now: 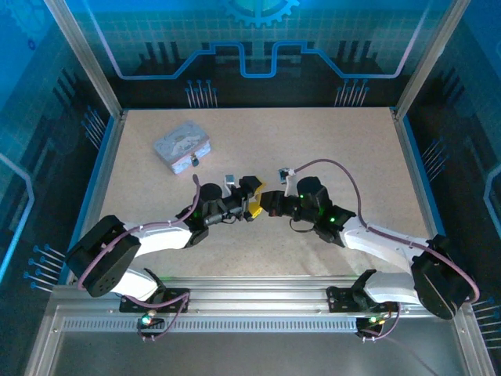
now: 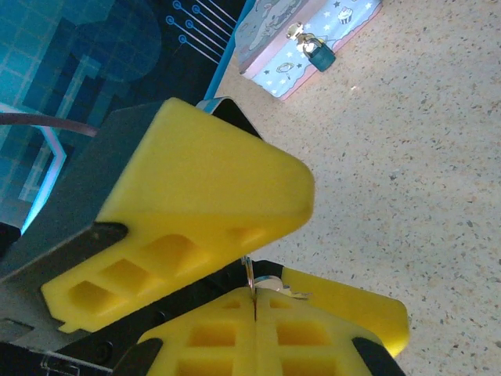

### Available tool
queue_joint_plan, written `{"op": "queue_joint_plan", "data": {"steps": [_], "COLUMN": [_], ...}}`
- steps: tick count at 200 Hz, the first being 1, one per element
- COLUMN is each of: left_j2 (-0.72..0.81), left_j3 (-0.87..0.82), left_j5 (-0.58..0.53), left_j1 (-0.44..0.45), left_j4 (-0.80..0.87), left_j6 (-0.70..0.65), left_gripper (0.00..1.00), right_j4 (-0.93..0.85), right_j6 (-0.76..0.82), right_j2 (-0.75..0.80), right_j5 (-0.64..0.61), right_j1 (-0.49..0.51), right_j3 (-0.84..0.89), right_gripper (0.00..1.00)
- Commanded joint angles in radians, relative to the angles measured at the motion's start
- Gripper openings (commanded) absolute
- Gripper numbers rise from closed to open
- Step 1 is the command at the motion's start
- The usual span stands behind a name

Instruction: Unlock the padlock with the key

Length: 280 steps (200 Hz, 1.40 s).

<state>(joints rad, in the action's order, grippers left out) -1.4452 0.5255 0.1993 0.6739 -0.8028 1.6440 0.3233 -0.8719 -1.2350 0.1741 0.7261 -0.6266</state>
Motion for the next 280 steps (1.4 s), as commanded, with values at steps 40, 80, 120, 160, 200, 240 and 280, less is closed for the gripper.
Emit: {"op": "queue_joint_plan", "data": {"steps": [40,80,120,160,200,240,280], "left_j2": [0.000,0.002,0.003,0.008,0.023,0.026,0.030], "left_j3": [-0.018,-0.023,-0.028,-0.033,-0.039,-0.043,-0.046], "left_j5": [-0.033,-0.041,-0.046,-0.052,-0.064,-0.069,-0.074], "left_j1": [0.007,0.007,0.007,0.007,0.007,0.007,0.007], "left_j4": [-0.093,-0.095,-0.093,-0.086,-0.069,-0.064,-0.063], "left_j6": [0.030,0.033,0.032,0.027,0.020,0.019,0.020], "left_gripper": [0.76,0.67,0.56,0.47,0.41,0.34,0.24], "right_j4": [-0.013,-0.029,-0.047,-0.047,-0.047,-0.047,-0.048], "right_j6": [0.006,0.004,0.010,0.011,0.010,0.009,0.008], "right_j2": [0.008,0.035,0.058,0.070,0.075,0.078,0.082], "right_j5": [0.007,-0.006,-0.022,-0.030,-0.036,-0.039,-0.046], "right_j1": [0.019,0.021,0.021,0.021,0.021,0.021,0.022], "right_j3": [-0.004,0.019,0.029,0.033,0.036,0.038,0.042], "right_gripper": [0.00,0.00,0.00,0.00,0.00,0.00,0.00]}}
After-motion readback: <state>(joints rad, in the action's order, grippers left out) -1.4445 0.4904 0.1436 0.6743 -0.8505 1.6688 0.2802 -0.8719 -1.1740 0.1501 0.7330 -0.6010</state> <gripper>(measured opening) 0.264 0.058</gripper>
